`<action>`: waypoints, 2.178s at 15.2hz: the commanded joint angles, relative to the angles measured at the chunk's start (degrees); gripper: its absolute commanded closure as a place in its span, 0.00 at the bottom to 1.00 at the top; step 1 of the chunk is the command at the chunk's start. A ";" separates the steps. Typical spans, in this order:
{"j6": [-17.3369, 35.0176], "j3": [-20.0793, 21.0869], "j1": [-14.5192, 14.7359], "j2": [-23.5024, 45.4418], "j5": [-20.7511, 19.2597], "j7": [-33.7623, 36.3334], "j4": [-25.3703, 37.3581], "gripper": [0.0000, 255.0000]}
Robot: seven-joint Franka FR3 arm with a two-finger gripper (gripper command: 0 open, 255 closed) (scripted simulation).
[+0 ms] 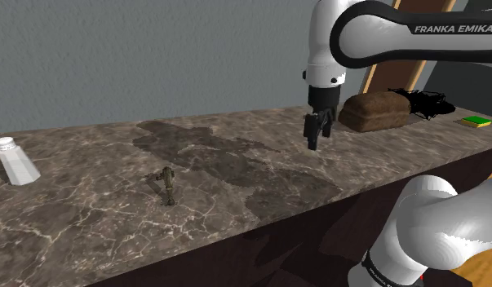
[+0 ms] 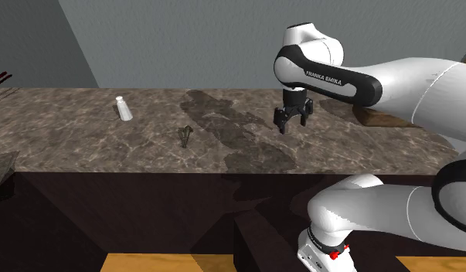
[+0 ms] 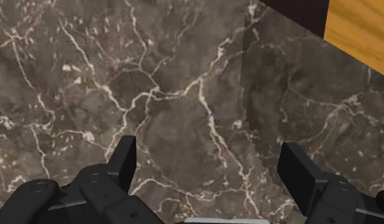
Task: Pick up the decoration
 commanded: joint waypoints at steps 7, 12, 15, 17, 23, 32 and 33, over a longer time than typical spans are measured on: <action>5.35 5.74 1.89 5.05 6.99 9.34 1.23 0.00; 10.28 10.28 3.14 10.87 11.48 16.67 4.09 0.00; 13.23 12.91 3.66 14.94 13.44 20.94 6.62 0.00; 15.16 14.62 3.91 17.87 14.40 23.76 8.64 0.00; 20.42 19.43 4.43 27.57 15.36 32.37 16.28 0.00; 25.67 24.78 6.30 44.59 10.84 46.19 32.49 0.00; 25.87 25.01 6.63 46.01 10.23 47.27 34.00 0.00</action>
